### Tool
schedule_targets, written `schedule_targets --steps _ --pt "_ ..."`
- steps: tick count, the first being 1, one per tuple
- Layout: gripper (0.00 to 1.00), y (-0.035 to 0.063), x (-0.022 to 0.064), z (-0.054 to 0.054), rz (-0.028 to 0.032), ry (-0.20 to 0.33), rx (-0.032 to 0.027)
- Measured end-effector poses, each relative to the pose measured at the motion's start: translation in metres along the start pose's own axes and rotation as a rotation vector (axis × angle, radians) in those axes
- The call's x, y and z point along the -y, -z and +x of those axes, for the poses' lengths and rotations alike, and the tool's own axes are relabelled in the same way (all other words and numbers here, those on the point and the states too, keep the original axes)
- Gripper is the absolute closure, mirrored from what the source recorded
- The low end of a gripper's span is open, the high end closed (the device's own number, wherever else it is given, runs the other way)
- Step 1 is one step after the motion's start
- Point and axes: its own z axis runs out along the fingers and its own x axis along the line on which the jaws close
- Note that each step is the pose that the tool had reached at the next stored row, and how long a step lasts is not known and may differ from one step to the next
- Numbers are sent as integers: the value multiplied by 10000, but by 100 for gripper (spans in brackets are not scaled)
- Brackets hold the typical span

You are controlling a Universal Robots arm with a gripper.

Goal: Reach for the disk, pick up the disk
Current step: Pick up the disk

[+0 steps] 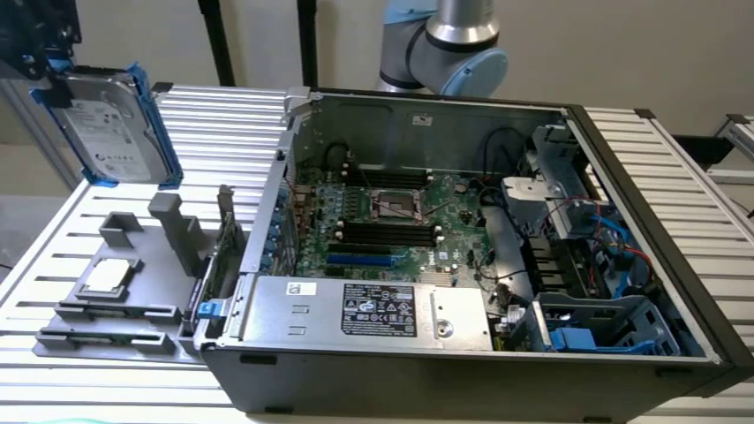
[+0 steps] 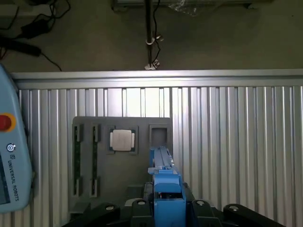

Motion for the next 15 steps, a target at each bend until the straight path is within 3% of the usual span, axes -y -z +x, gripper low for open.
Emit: schedule_targets --steps 6,15 --pt "67 247 208 17 -3 42 125" --pt "67 570 612 51 -9 59 343"
